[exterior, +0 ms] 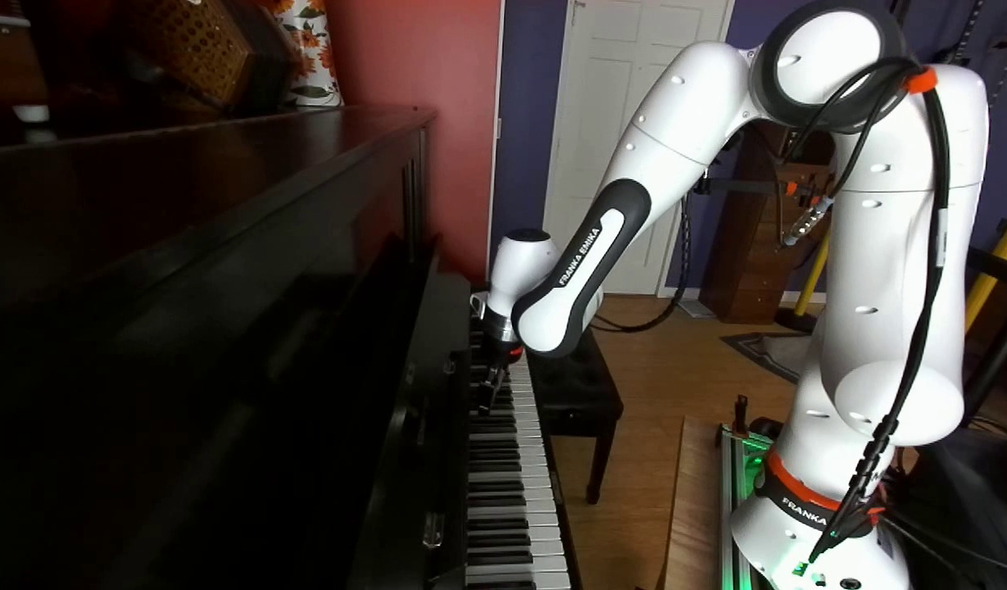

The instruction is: Press one black key on the piano

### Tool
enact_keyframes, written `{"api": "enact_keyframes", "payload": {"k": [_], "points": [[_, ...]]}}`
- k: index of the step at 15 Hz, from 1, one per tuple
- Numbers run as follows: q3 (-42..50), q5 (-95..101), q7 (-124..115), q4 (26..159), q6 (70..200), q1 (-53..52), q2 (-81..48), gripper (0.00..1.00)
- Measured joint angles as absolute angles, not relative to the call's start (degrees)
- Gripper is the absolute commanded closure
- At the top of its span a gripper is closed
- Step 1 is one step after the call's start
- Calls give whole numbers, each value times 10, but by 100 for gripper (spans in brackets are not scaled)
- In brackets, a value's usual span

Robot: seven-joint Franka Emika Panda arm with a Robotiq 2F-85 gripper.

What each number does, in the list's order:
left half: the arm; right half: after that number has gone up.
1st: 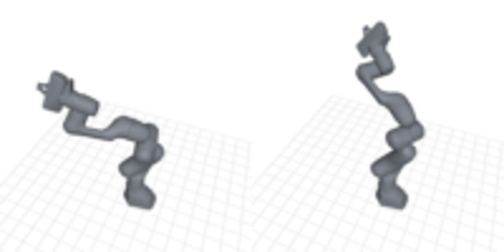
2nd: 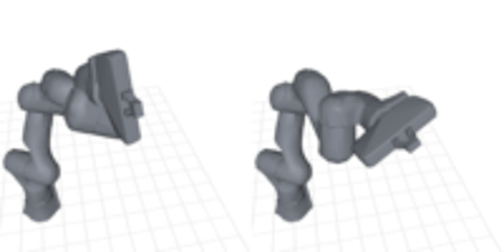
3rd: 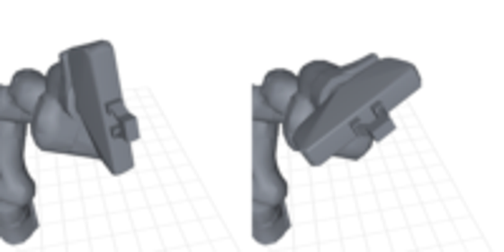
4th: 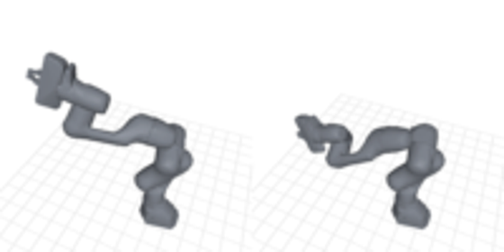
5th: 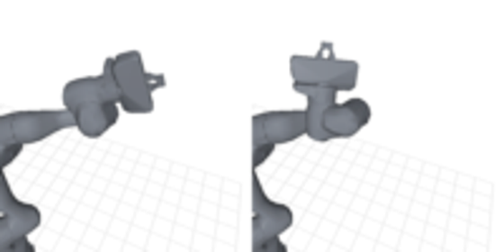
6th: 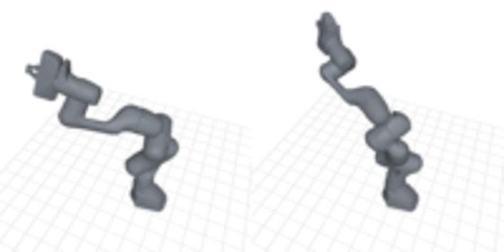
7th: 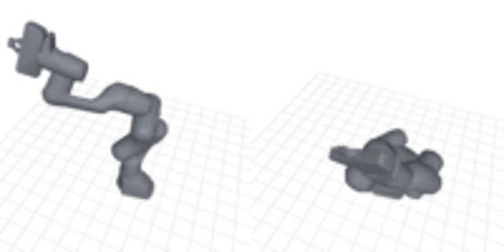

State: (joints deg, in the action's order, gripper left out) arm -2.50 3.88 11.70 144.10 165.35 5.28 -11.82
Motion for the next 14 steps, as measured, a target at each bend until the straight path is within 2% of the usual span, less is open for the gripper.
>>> {"api": "enact_keyframes", "payload": {"k": [14], "points": [[-17,6,116,1456,1432,39,48,0]]}}
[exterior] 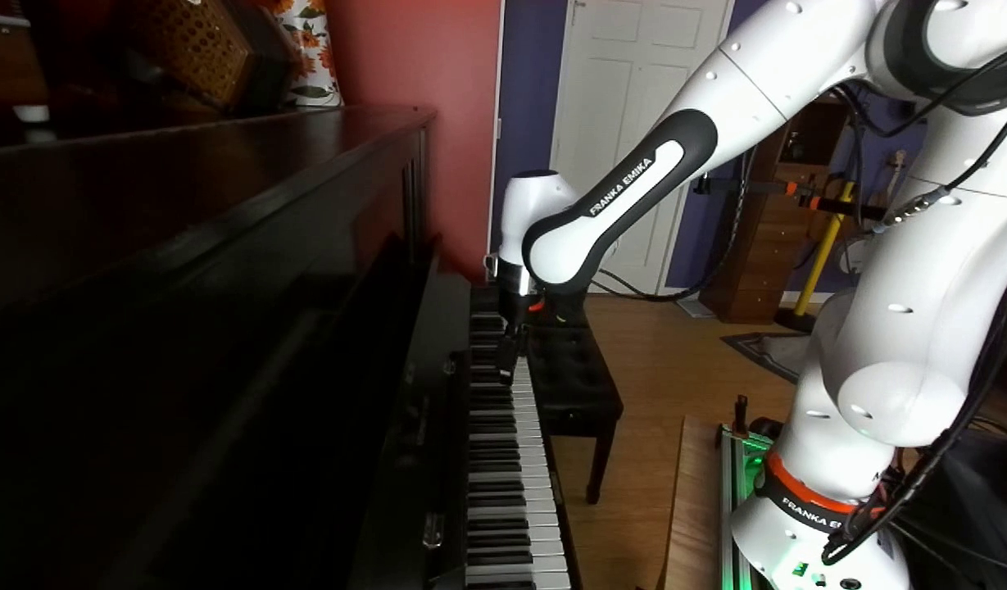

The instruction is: Press one black key on the piano

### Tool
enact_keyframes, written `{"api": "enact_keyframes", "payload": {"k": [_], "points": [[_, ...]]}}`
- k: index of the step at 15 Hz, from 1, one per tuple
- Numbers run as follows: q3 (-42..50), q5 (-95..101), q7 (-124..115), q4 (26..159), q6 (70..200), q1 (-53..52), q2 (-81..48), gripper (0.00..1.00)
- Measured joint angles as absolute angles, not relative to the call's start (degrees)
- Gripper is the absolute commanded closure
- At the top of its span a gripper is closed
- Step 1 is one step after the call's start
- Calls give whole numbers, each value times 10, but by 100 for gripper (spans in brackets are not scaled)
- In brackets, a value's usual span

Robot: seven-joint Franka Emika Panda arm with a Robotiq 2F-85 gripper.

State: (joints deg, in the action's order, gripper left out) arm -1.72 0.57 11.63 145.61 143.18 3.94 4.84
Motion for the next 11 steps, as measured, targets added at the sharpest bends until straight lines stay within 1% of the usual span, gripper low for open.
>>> {"api": "enact_keyframes", "payload": {"k": [6,11], "points": [[-1,6,116,1469,1409,37,105,0],[-1,6,116,1468,1409,35,102,0]]}}
